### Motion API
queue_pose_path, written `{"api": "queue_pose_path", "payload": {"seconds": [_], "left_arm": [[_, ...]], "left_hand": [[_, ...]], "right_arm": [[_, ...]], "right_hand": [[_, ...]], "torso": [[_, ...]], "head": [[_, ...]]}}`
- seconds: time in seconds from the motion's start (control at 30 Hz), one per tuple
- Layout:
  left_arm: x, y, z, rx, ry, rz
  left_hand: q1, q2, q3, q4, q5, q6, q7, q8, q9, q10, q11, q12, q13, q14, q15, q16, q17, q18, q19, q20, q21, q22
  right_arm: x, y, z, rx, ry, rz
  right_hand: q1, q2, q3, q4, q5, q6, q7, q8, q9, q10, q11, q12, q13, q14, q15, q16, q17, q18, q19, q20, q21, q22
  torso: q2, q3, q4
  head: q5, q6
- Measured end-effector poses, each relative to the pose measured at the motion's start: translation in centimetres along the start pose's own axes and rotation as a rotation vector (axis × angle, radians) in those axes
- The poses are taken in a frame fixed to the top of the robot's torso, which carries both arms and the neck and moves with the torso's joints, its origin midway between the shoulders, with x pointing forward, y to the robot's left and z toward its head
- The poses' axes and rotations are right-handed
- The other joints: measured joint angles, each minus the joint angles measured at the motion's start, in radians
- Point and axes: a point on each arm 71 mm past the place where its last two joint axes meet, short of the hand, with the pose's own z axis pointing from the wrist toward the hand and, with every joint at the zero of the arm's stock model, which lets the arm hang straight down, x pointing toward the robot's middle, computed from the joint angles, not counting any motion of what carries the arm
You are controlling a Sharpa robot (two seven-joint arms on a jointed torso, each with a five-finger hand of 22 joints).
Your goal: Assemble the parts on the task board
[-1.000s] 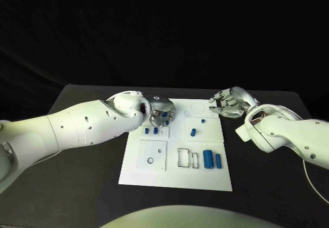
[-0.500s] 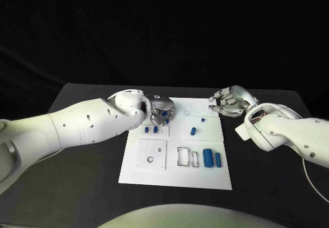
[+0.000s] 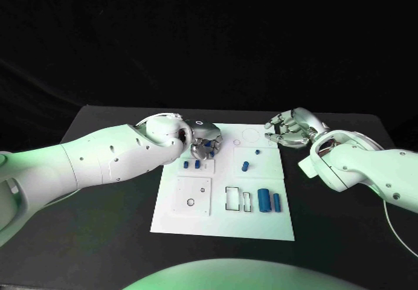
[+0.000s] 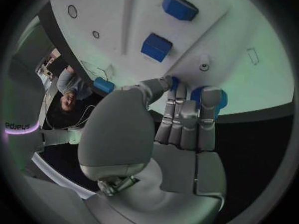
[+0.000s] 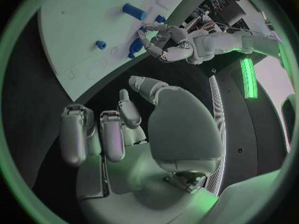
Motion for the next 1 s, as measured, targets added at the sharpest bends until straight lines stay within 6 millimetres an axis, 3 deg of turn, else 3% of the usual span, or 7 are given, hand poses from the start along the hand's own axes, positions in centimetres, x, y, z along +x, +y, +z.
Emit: {"api": "queue_pose_path", "payload": {"seconds": [0.57,1.0], "left_arm": [[0.1,0.2,-0.4,0.007,-0.031,-0.003],[-1.6,0.4,-2.9,0.020,-0.102,-0.042]], "left_hand": [[0.005,0.005,0.008,-0.014,0.000,0.007,0.003,-0.023,0.005,0.030,-0.002,-0.037,-0.006,0.044,-0.008,0.009,0.058,0.000,0.042,-0.004,0.039,0.061],[0.005,0.005,0.008,-0.014,0.000,0.007,0.003,-0.028,0.008,0.037,-0.002,-0.048,-0.006,0.048,-0.005,0.012,0.061,0.000,0.046,0.000,0.044,0.068]], "right_arm": [[0.0,0.0,0.0,-0.001,0.000,-0.001],[-0.1,-0.1,0.0,0.001,-0.002,-0.002]], "right_hand": [[0.000,0.000,0.000,0.000,0.000,0.000,0.000,0.000,0.000,0.000,0.000,0.000,0.000,0.000,0.000,0.000,0.000,0.000,0.000,0.000,0.000,0.000],[0.000,0.000,0.000,0.000,0.000,0.000,0.000,0.000,0.000,0.000,0.000,0.000,0.000,0.000,0.000,0.000,0.000,0.000,0.000,0.000,0.000,0.000]], "torso": [[0.000,0.0007,-0.0001],[-0.003,0.0006,0.0028]], "head": [[-0.001,0.003],[-0.003,0.009]]}}
